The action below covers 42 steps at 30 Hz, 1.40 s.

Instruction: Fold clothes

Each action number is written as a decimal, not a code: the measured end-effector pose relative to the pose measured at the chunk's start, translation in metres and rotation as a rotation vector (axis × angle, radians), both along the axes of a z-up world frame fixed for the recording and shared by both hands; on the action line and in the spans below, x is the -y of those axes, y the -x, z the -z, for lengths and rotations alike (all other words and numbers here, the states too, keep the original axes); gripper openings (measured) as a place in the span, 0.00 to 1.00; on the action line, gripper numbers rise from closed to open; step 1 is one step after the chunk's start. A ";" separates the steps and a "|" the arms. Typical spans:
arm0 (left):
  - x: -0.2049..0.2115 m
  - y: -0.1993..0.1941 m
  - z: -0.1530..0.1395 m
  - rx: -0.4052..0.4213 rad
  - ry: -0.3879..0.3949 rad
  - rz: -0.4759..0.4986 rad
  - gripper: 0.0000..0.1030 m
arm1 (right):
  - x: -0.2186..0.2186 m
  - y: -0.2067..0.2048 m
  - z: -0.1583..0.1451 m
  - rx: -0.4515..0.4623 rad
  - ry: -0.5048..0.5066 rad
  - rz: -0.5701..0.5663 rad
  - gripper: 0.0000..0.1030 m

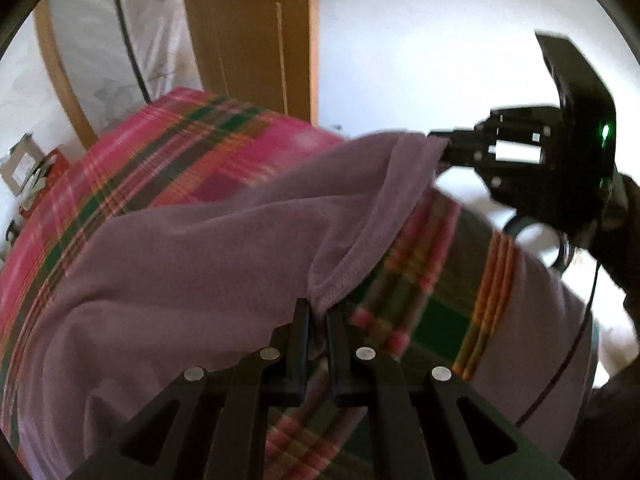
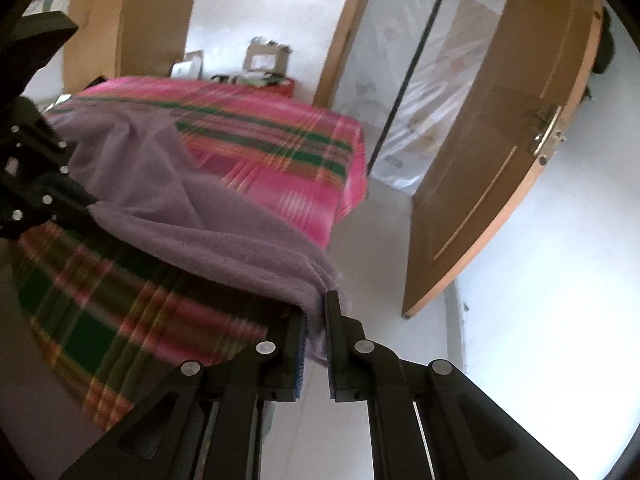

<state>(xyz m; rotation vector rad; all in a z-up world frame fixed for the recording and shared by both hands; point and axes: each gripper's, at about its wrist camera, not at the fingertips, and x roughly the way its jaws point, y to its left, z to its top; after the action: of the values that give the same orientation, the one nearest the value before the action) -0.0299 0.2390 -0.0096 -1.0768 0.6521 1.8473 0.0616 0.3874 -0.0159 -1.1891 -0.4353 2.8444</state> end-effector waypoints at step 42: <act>0.073 0.015 -0.034 0.073 -0.076 -0.084 0.12 | -0.032 0.015 -0.027 0.026 0.528 0.098 0.72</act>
<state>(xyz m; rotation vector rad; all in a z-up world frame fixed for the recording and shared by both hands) -0.0448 0.1659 0.0239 -1.1307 0.4966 1.8798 0.0464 0.4199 0.0111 -1.2609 0.3940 2.9467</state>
